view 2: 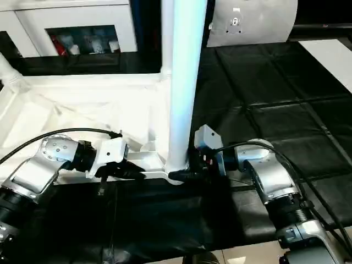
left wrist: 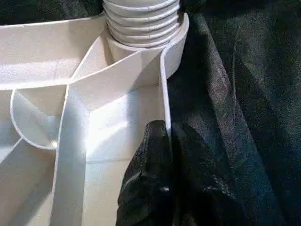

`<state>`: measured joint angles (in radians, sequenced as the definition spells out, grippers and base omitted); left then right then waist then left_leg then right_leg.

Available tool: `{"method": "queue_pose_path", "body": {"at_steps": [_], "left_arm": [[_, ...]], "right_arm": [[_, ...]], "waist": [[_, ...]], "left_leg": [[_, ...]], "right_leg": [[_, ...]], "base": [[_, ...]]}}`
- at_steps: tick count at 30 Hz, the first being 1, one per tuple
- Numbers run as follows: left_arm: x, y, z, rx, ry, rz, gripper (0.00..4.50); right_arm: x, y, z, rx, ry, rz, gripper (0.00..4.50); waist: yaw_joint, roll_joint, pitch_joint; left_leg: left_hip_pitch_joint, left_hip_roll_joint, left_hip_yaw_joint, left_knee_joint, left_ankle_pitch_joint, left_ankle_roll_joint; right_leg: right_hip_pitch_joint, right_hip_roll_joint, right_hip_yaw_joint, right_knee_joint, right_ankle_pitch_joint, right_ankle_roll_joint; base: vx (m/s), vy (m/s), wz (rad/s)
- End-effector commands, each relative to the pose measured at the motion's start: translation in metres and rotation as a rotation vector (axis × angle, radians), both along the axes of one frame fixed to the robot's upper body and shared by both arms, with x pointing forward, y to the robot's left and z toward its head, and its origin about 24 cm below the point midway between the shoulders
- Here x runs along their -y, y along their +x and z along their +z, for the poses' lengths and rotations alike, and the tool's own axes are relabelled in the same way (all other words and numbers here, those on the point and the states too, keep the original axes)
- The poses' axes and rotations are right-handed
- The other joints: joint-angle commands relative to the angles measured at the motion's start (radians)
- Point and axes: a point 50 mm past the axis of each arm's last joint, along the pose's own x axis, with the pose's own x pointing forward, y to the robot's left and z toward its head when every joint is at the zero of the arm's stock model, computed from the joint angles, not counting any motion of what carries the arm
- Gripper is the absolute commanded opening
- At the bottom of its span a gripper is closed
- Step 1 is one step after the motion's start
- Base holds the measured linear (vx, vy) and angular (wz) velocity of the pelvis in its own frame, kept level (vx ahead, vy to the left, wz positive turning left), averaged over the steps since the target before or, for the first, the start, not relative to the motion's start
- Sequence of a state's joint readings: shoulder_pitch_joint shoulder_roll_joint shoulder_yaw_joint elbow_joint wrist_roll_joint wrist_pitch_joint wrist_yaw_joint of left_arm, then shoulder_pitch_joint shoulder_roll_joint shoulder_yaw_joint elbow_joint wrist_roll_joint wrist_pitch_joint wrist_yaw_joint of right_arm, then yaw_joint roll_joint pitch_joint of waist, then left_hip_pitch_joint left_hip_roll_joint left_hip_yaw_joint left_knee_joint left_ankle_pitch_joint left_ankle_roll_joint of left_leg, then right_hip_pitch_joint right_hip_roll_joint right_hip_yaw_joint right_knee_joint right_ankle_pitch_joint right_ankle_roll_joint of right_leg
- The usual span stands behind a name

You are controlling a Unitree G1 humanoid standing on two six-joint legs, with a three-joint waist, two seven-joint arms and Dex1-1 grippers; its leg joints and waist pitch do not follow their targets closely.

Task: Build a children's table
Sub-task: Rotate leg to tighten

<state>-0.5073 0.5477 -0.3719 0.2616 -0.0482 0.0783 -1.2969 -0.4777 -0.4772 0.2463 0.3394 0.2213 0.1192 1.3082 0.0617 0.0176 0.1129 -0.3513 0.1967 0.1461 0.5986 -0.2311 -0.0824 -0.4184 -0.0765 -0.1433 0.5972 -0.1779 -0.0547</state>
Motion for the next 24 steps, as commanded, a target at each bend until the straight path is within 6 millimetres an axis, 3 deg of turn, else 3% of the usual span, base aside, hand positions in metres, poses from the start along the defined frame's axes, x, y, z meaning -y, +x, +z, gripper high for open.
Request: {"method": "queue_pose_path", "body": {"at_steps": [1,10,15,17,19,20,21,23,24], "left_arm": [[0.004,-0.004,-0.002,-0.01,0.039,-0.084,0.0],[0.001,-0.003,-0.002,-0.018,0.035,-0.056,0.0],[0.008,0.004,-0.001,-0.031,-0.019,0.099,0.0],[0.022,0.011,0.001,-0.016,-0.074,0.214,0.0],[0.03,0.013,0.001,-0.009,-0.095,0.264,0.0],[0.04,0.015,0.002,0.0,-0.115,0.315,0.0],[0.047,0.015,0.003,0.001,-0.128,0.345,0.0],[0.055,0.015,0.003,0.0,-0.145,0.375,0.0],[0.06,0.014,0.003,0.001,-0.152,0.403,0.0]], "right_arm": [[-0.002,-0.001,-0.002,-0.017,-0.012,0.047,2.82],[-0.003,-0.004,-0.005,-0.048,0.008,0.06,2.74],[-0.023,-0.016,-0.004,-0.145,0.17,-0.02,2.73],[-0.042,-0.026,-0.01,-0.155,0.217,-0.091,2.72],[-0.053,-0.03,-0.014,-0.162,0.234,-0.138,2.72],[-0.064,-0.033,-0.018,-0.163,0.239,-0.192,2.72],[-0.071,-0.034,-0.02,-0.157,0.232,-0.229,2.72],[-0.079,-0.034,-0.022,-0.147,0.229,-0.281,2.72],[-0.084,-0.032,-0.023,-0.147,0.229,-0.328,2.72]], "waist": [[-0.007,-0.005,-0.062],[-0.006,-0.005,-0.056],[-0.001,-0.004,-0.05],[-0.006,-0.009,-0.041],[-0.004,-0.004,-0.035],[-0.009,-0.009,-0.032],[-0.013,-0.007,-0.028],[-0.022,-0.006,-0.02],[-0.029,-0.008,-0.014]], "left_leg": [[-0.007,0.039,0.0,-0.058,0.067,0.19],[-0.007,0.041,-0.001,-0.062,0.044,0.178],[-0.004,0.048,-0.003,-0.066,0.038,0.167],[-0.004,0.041,0.002,-0.072,-0.016,0.132],[0.006,0.041,0.004,-0.078,-0.08,0.095],[-0.002,0.038,0.001,-0.083,-0.094,0.077],[0.0,0.038,0.001,-0.088,-0.114,0.061],[0.001,0.032,-0.002,-0.092,-0.165,0.045],[0.008,0.027,-0.004,-0.093,-0.209,0.039]], "right_leg": [[0.073,-0.077,0.077,-0.053,-0.112,-0.224],[0.073,-0.078,0.079,-0.056,-0.124,-0.228],[0.072,-0.081,0.082,-0.059,-0.134,-0.228],[0.069,-0.08,0.082,-0.075,-0.226,-0.197],[0.062,-0.082,0.081,-0.091,-0.329,-0.171],[0.068,-0.081,0.079,-0.092,-0.367,-0.146],[0.064,-0.079,0.081,-0.099,-0.393,-0.128],[0.062,-0.079,0.078,-0.109,-0.485,-0.095],[0.058,-0.081,0.077,-0.122,-0.559,-0.069]], "base": [[0.0,0.0,0.0],[0.0,0.0,0.0],[0.0,0.0,0.0],[0.0,0.0,0.0],[0.0,0.0,0.0],[0.0,0.0,0.0],[0.0,0.0,0.0],[0.0,0.0,0.0],[0.0,0.0,0.0]]}}
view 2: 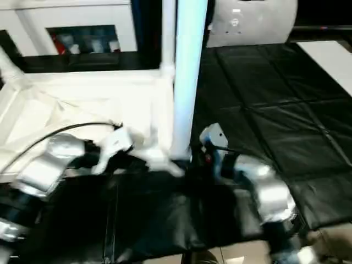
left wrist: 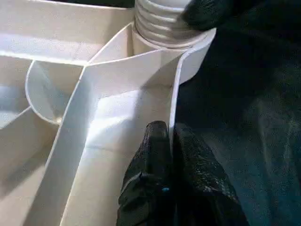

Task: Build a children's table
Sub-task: Rotate leg to tighten

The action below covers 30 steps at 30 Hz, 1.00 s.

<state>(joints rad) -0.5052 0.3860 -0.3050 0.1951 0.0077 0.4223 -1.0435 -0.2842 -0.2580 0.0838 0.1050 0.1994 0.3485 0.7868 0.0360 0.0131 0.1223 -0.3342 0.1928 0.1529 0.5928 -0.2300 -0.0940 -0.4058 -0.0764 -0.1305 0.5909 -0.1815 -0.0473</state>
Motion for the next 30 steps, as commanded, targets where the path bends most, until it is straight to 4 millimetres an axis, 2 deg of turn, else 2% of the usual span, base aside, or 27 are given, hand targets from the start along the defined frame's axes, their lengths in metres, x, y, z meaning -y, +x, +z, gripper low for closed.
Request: {"method": "queue_pose_path", "body": {"at_steps": [1,2,3,5,6,8,10,12,14,15,17,19,20,21,23,24,26,28,29,30], "left_arm": [[0.041,0.002,0.007,0.084,-0.07,0.092,0.0],[0.047,0.002,0.007,0.096,-0.069,0.13,0.0],[0.051,0.002,0.007,0.108,-0.065,0.167,0.0],[0.057,0.005,0.009,0.14,-0.061,0.23,0.0],[0.061,0.005,0.01,0.154,-0.063,0.263,0.0],[0.064,0.005,0.012,0.162,-0.068,0.287,0.0],[0.063,0.003,0.013,0.17,-0.069,0.276,0.0],[0.061,0.001,0.013,0.175,-0.059,0.259,0.0],[0.053,-0.003,0.01,0.175,-0.031,0.218,0.0],[0.053,-0.003,0.01,0.175,-0.031,0.218,0.0],[0.042,-0.006,0.006,0.157,0.003,0.185,0.0],[0.039,-0.007,0.005,0.152,0.014,0.176,0.0],[0.034,-0.009,0.002,0.144,0.032,0.158,0.0],[0.027,-0.011,-0.001,0.134,0.052,0.13,0.0],[0.017,-0.014,-0.004,0.124,0.08,0.083,0.0],[0.017,-0.014,-0.004,0.123,0.083,0.078,0.0],[0.008,-0.017,-0.005,0.115,0.098,0.023,0.0],[0.006,-0.018,-0.005,0.117,0.098,-0.004,0.0],[0.003,-0.02,-0.004,0.116,0.098,-0.074,0.0],[0.001,-0.022,-0.005,0.11,0.103,-0.116,0.0]], "right_arm": [[-0.072,-0.021,-0.009,-0.073,0.076,0.181,2.72],[-0.077,-0.015,-0.011,-0.08,0.069,0.096,2.72],[-0.081,-0.011,-0.013,-0.087,0.06,0.018,2.72],[-0.084,-0.003,-0.016,-0.092,0.036,-0.108,2.72],[-0.085,0.001,-0.018,-0.104,0.029,-0.186,2.72],[-0.086,0.005,-0.018,-0.113,0.033,-0.254,2.72],[-0.087,0.009,-0.014,-0.094,0.062,-0.288,2.72],[-0.087,0.01,-0.011,-0.078,0.082,-0.307,3.28],[-0.082,0.01,-0.011,-0.061,0.077,-0.321,3.44],[-0.082,0.01,-0.011,-0.061,0.077,-0.321,3.44],[-0.073,0.008,-0.013,-0.036,0.06,-0.32,3.77],[-0.07,0.007,-0.013,-0.029,0.056,-0.321,3.77],[-0.063,0.006,-0.012,-0.014,0.062,-0.316,3.97],[-0.053,0.004,-0.009,0.003,0.078,-0.289,3.97],[-0.038,0.0,-0.003,0.038,0.097,-0.23,4.25],[-0.036,-0.001,-0.002,0.041,0.099,-0.221,4.25],[-0.018,-0.007,0.006,0.093,0.07,-0.085,4.4],[-0.013,-0.01,0.007,0.096,0.062,-0.042,4.46],[-0.002,-0.014,0.01,0.093,0.038,0.049,4.46],[0.006,-0.016,0.012,0.088,0.021,0.102,4.46]], "waist": [[-0.008,-0.006,-0.021],[-0.013,-0.006,-0.024],[-0.02,-0.002,-0.026],[-0.034,-0.001,-0.028],[-0.041,-0.001,-0.026],[-0.045,-0.002,-0.029],[-0.047,-0.004,-0.034],[-0.049,-0.005,-0.039],[-0.052,-0.004,-0.044],[-0.051,-0.004,-0.047],[-0.051,-0.005,-0.053],[-0.05,-0.005,-0.057],[-0.052,-0.004,-0.059],[-0.049,-0.003,-0.061],[-0.047,0.0,-0.063],[-0.049,-0.002,-0.062],[-0.047,0.0,-0.063],[-0.043,0.001,-0.061],[-0.038,-0.001,-0.059],[-0.038,-0.001,-0.06]], "left_leg": [[-0.009,0.029,-0.012,-0.089,-0.221,0.048],[-0.005,0.027,-0.015,-0.092,-0.226,0.046],[-0.012,0.029,-0.019,-0.095,-0.2,0.048],[-0.014,0.033,-0.021,-0.098,-0.19,0.047],[-0.012,0.03,-0.019,-0.097,-0.201,0.053],[-0.011,0.028,-0.018,-0.097,-0.199,0.065],[-0.016,0.026,-0.016,-0.096,-0.16,0.087],[-0.021,0.027,-0.014,-0.093,-0.109,0.106],[-0.021,0.028,-0.012,-0.091,-0.077,0.123],[-0.02,0.027,-0.01,-0.088,-0.06,0.131],[-0.025,0.024,-0.01,-0.083,-0.012,0.145],[-0.028,0.023,-0.009,-0.078,0.042,0.164],[-0.029,0.023,-0.008,-0.075,0.07,0.18],[-0.027,0.023,-0.008,-0.073,0.084,0.194],[-0.025,0.029,-0.008,-0.07,0.091,0.22],[-0.027,0.03,-0.007,-0.069,0.09,0.232],[-0.026,0.03,-0.006,-0.068,0.078,0.237],[-0.025,0.032,-0.005,-0.068,0.052,0.235],[-0.026,0.031,-0.006,-0.069,0.026,0.226],[-0.026,0.031,-0.004,-0.069,0.022,0.219]], "right_leg": [[0.046,-0.08,0.065,-0.118,-0.579,-0.064],[0.047,-0.082,0.064,-0.124,-0.603,-0.051],[0.054,-0.083,0.064,-0.121,-0.57,-0.054],[0.051,-0.08,0.066,-0.116,-0.5,-0.077],[0.048,-0.08,0.07,-0.116,-0.492,-0.081],[0.047,-0.08,0.076,-0.115,-0.475,-0.091],[0.051,-0.08,0.082,-0.108,-0.41,-0.104],[0.055,-0.079,0.087,-0.098,-0.33,-0.13],[0.056,-0.078,0.088,-0.09,-0.266,-0.164],[0.057,-0.078,0.09,-0.087,-0.237,-0.177],[0.064,-0.078,0.091,-0.076,-0.173,-0.196],[0.068,-0.077,0.092,-0.066,-0.093,-0.214],[0.069,-0.076,0.092,-0.06,-0.047,-0.228],[0.069,-0.074,0.09,-0.058,-0.025,-0.236],[0.069,-0.073,0.09,-0.052,0.001,-0.247],[0.068,-0.072,0.09,-0.051,0.005,-0.252],[0.068,-0.071,0.088,-0.054,-0.013,-0.256],[0.067,-0.07,0.088,-0.057,-0.051,-0.251],[0.07,-0.07,0.087,-0.065,-0.101,-0.24],[0.069,-0.071,0.089,-0.064,-0.113,-0.237]], "base": [[0.0,0.0,0.0],[0.0,0.0,0.0],[0.0,0.0,0.0],[0.0,0.0,0.0],[0.0,0.0,0.0],[0.0,0.0,0.0],[0.0,0.0,0.0],[0.0,0.0,0.0],[0.0,0.0,0.0],[0.0,0.0,0.0],[0.0,0.0,0.0],[0.0,0.0,0.0],[0.0,0.0,0.0],[0.0,0.0,0.0],[0.0,0.0,0.0],[0.0,0.0,0.0],[0.0,0.0,0.0],[0.0,0.0,0.0],[0.0,0.0,0.0],[0.0,0.0,0.0]]}}
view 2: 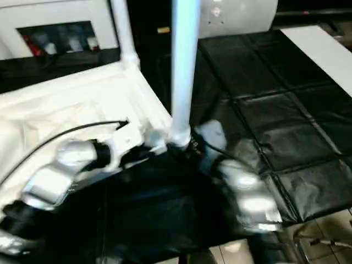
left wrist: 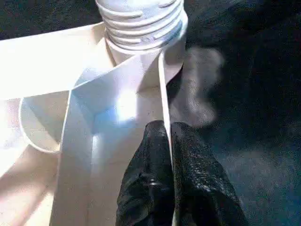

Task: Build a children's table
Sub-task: Rotate leg to tighten

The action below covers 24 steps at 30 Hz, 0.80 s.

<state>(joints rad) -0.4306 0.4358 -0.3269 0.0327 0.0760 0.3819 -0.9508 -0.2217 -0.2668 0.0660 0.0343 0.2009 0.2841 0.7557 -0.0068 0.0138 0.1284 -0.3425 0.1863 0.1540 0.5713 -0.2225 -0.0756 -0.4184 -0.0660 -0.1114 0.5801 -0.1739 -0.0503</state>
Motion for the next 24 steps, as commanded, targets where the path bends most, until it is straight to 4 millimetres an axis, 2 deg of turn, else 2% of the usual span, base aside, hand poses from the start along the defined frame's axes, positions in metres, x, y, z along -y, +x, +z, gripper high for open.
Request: {"method": "queue_pose_path", "body": {"at_steps": [1,2,4,5,9,10,11,13,16,20,22,23,24], "left_arm": [[0.001,-0.012,-0.013,-0.073,0.046,-0.163,0.0],[-0.001,-0.013,-0.013,-0.08,0.051,-0.198,0.0],[-0.003,-0.013,-0.013,-0.091,0.05,-0.241,0.0],[-0.003,-0.013,-0.012,-0.097,0.046,-0.264,0.0],[-0.003,-0.015,-0.01,-0.126,0.048,-0.355,0.0],[-0.003,-0.015,-0.01,-0.128,0.052,-0.368,0.0],[-0.003,-0.014,-0.01,-0.127,0.064,-0.39,0.0],[-0.003,-0.014,-0.01,-0.129,0.069,-0.405,0.0],[-0.004,-0.012,-0.01,-0.126,0.086,-0.434,0.0],[-0.005,-0.009,-0.01,-0.118,0.101,-0.45,0.0],[-0.006,-0.007,-0.01,-0.115,0.103,-0.454,0.0],[-0.006,-0.007,-0.01,-0.115,0.103,-0.455,0.0],[-0.006,-0.006,-0.01,-0.115,0.103,-0.455,0.0]], "right_arm": [[0.006,-0.009,0.01,0.006,-0.009,0.193,4.46],[0.012,-0.009,0.012,0.001,-0.024,0.232,4.46],[0.018,-0.008,0.016,-0.006,-0.048,0.288,4.46],[0.02,-0.007,0.017,-0.009,-0.067,0.317,4.46],[0.021,-0.001,0.019,-0.004,-0.152,0.415,4.46],[0.021,0.0,0.019,-0.005,-0.161,0.426,4.46],[0.02,0.002,0.02,-0.003,-0.173,0.45,4.46],[0.018,0.003,0.019,-0.013,-0.176,0.477,4.3],[0.016,0.009,0.019,-0.031,-0.183,0.533,4.04],[0.013,0.014,0.019,-0.042,-0.188,0.57,3.74],[0.012,0.015,0.018,-0.043,-0.19,0.588,3.66],[0.012,0.016,0.018,-0.043,-0.189,0.592,3.51],[0.011,0.016,0.018,-0.043,-0.188,0.596,3.41]], "waist": [[0.008,0.0,-0.066],[0.016,0.001,-0.066],[0.019,0.001,-0.067],[0.023,-0.002,-0.068],[0.039,-0.005,-0.075],[0.04,-0.004,-0.075],[0.043,-0.008,-0.074],[0.048,-0.006,-0.075],[0.054,-0.01,-0.075],[0.059,-0.012,-0.074],[0.06,-0.011,-0.075],[0.06,-0.013,-0.078],[0.06,-0.01,-0.079]], "left_leg": [[-0.015,0.037,-0.005,-0.048,0.01,0.195],[-0.014,0.038,-0.004,-0.046,0.001,0.194],[-0.012,0.04,-0.003,-0.046,-0.001,0.187],[-0.011,0.04,-0.002,-0.046,-0.001,0.181],[-0.007,0.04,-0.002,-0.042,0.045,0.177],[-0.006,0.041,-0.001,-0.042,0.047,0.177],[-0.007,0.043,0.0,-0.041,0.047,0.179],[-0.007,0.044,-0.001,-0.04,0.047,0.179],[-0.009,0.044,0.0,-0.039,0.032,0.169],[-0.008,0.042,0.001,-0.039,-0.003,0.141],[-0.009,0.043,0.001,-0.038,0.0,0.136],[-0.011,0.042,0.001,-0.037,0.016,0.139],[-0.013,0.042,0.0,-0.036,0.034,0.144]], "right_leg": [[0.081,-0.08,0.069,-0.056,-0.134,-0.229],[0.079,-0.078,0.07,-0.058,-0.15,-0.22],[0.077,-0.078,0.07,-0.058,-0.158,-0.219],[0.077,-0.078,0.07,-0.057,-0.165,-0.218],[0.074,-0.075,0.07,-0.047,-0.127,-0.234],[0.073,-0.076,0.071,-0.045,-0.121,-0.238],[0.072,-0.077,0.072,-0.045,-0.118,-0.239],[0.072,-0.079,0.072,-0.043,-0.121,-0.243],[0.072,-0.079,0.072,-0.044,-0.145,-0.239],[0.071,-0.08,0.073,-0.049,-0.205,-0.219],[0.071,-0.08,0.073,-0.049,-0.205,-0.214],[0.074,-0.08,0.073,-0.044,-0.183,-0.215],[0.074,-0.079,0.073,-0.04,-0.156,-0.221]], "base": [[0.0,0.0,0.0],[0.0,0.0,0.0],[0.0,0.0,0.0],[0.0,0.0,0.0],[0.0,0.0,0.0],[0.0,0.0,0.0],[0.0,0.0,0.0],[0.0,0.0,0.0],[0.0,0.0,0.0],[0.0,0.0,0.0],[0.0,0.0,0.0],[0.0,0.0,0.0],[0.0,0.0,0.0]]}}
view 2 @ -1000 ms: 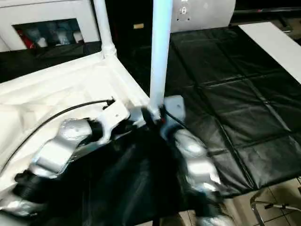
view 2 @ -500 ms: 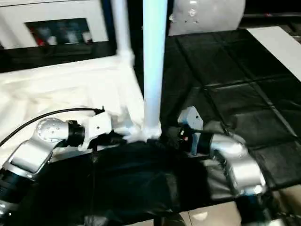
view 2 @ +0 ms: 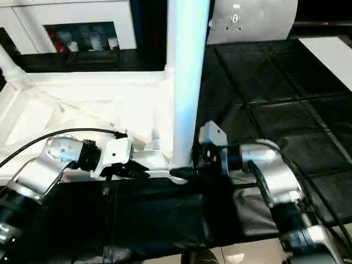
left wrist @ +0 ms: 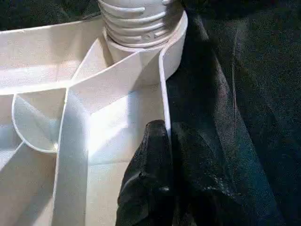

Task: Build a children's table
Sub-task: Rotate leg to tighten

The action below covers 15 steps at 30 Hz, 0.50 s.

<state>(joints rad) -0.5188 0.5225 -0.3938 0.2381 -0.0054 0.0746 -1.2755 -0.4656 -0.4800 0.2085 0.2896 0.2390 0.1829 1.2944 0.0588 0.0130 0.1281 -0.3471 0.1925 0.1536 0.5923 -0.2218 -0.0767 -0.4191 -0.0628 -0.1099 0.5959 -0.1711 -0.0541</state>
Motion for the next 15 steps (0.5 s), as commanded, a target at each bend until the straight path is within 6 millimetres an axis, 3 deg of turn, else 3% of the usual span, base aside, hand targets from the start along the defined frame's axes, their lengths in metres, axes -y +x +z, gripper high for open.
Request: {"method": "queue_pose_path", "body": {"at_steps": [1,4,10,12,15], "left_arm": [[0.004,-0.005,-0.007,-0.029,0.053,-0.081,0.0],[0.004,-0.005,-0.008,-0.029,0.053,-0.085,0.0],[0.003,-0.004,-0.009,-0.035,0.053,-0.087,0.0],[0.002,-0.004,-0.01,-0.044,0.053,-0.082,0.0],[0.002,-0.004,-0.011,-0.054,0.047,-0.058,0.0]], "right_arm": [[-0.002,0.0,0.0,0.006,-0.011,0.032,3.35],[-0.003,0.0,-0.002,-0.003,-0.014,0.051,3.13],[-0.004,0.0,-0.005,-0.024,-0.013,0.066,2.75],[-0.005,-0.003,-0.008,-0.044,-0.008,0.073,2.71],[-0.007,-0.005,-0.011,-0.071,0.008,0.071,2.67]], "waist": [[-0.005,-0.011,-0.079],[-0.005,-0.012,-0.08],[-0.004,-0.011,-0.076],[-0.003,-0.006,-0.074],[-0.004,-0.007,-0.074]], "left_leg": [[-0.008,0.036,0.001,-0.056,0.042,0.152],[-0.011,0.036,0.001,-0.055,0.045,0.161],[-0.01,0.036,0.001,-0.057,0.02,0.146],[-0.011,0.036,0.0,-0.057,0.025,0.146],[-0.01,0.036,0.0,-0.057,0.025,0.149]], "right_leg": [[0.074,-0.082,0.071,-0.055,-0.143,-0.219],[0.076,-0.082,0.069,-0.054,-0.134,-0.224],[0.075,-0.082,0.069,-0.06,-0.188,-0.209],[0.074,-0.082,0.069,-0.059,-0.173,-0.21],[0.074,-0.081,0.068,-0.059,-0.16,-0.217]], "base": [[0.0,0.0,0.0],[0.0,0.0,0.0],[0.0,0.0,0.0],[0.0,0.0,0.0],[0.0,0.0,0.0]]}}
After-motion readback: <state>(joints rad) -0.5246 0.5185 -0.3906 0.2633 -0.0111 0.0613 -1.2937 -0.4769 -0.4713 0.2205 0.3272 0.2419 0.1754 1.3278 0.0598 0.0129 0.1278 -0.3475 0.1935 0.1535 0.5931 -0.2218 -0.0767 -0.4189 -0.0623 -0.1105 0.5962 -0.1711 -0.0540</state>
